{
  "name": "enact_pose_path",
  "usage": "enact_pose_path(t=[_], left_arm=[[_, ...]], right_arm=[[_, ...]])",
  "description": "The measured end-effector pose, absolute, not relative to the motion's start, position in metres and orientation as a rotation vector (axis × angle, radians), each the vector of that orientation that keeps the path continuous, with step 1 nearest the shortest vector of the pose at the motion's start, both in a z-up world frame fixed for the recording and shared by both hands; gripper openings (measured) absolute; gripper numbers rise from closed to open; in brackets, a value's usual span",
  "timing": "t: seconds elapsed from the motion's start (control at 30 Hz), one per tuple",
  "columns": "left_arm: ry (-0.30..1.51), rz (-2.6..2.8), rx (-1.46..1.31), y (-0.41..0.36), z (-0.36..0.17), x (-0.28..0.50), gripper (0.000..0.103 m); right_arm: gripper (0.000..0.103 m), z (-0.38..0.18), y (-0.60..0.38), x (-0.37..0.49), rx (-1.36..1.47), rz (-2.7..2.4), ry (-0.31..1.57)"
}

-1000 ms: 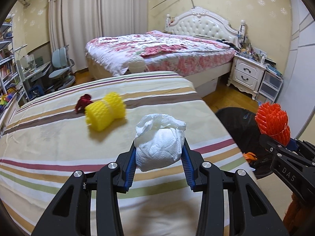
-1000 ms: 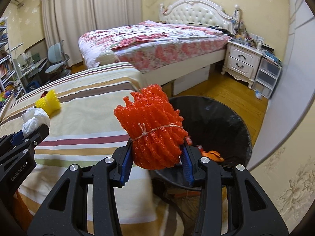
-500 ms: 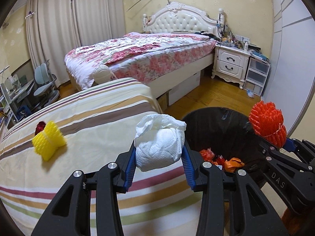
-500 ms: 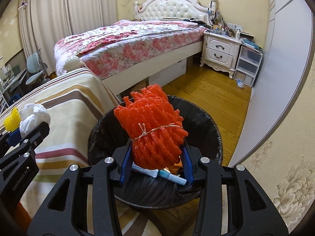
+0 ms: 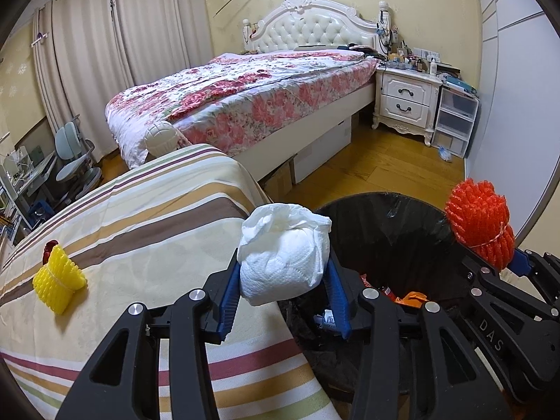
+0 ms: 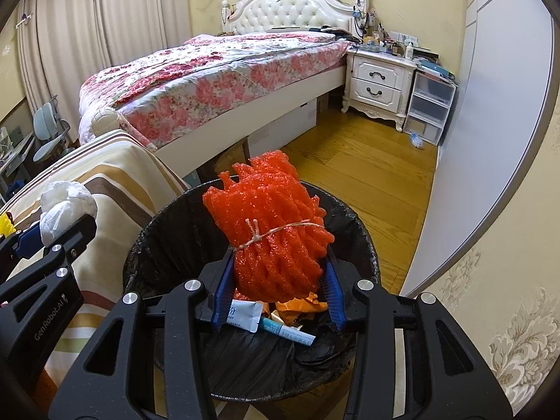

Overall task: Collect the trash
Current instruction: 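Open the left tool over the bin while the right tool releases the orange net, then move both open tools back over the bed toward the yellow net and red cloth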

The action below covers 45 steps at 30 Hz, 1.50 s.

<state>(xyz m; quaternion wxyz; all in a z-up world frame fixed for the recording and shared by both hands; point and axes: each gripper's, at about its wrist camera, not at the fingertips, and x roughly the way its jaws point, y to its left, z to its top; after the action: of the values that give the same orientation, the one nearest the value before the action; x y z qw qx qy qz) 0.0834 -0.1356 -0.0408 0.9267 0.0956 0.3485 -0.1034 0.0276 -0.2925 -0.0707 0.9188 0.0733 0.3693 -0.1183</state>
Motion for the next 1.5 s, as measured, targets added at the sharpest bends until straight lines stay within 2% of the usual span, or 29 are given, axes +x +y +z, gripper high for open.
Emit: enact_pose_path(t=[0.1,0.13,0.17,0.27,0.67,0.73,1.0,1.5], left_arm=[[0.719,-0.212,0.208,-0.136,-0.042,0.084,0.056],[0.717,-0.209,0.209,-0.136,-0.042,0.084,0.064],[0.716,-0.208,0.209,-0.136,-0.042,0.083,0.067],[0.708,-0.203,0.211,-0.135,-0.041,0.082,0.073],[0.692,-0.191,0.216,-0.133,-0.033,0.081,0.079],[0.685,-0.192,0.218,-0.132,-0.031,0.080,0.080],[0.660,-0.178,0.227,-0.123,-0.024,0.072,0.080],[0.708,0.046,0.195,-0.009,-0.034,0.056,0.080]], right_arm=[[0.044,-0.070,-0.293,0.028,0.152,-0.242,0.760],[0.045,-0.070,-0.293,0.028,0.153,-0.243,0.759],[0.052,-0.070,-0.293,0.028,0.151,-0.245,0.758],[0.054,-0.068,-0.293,0.030,0.150,-0.253,0.755],[0.058,-0.062,-0.291,0.027,0.153,-0.269,0.746],[0.062,-0.061,-0.290,0.026,0.151,-0.272,0.741],[0.064,-0.057,-0.284,0.021,0.157,-0.264,0.738],[0.064,-0.056,-0.188,0.016,0.108,-0.048,0.776]])
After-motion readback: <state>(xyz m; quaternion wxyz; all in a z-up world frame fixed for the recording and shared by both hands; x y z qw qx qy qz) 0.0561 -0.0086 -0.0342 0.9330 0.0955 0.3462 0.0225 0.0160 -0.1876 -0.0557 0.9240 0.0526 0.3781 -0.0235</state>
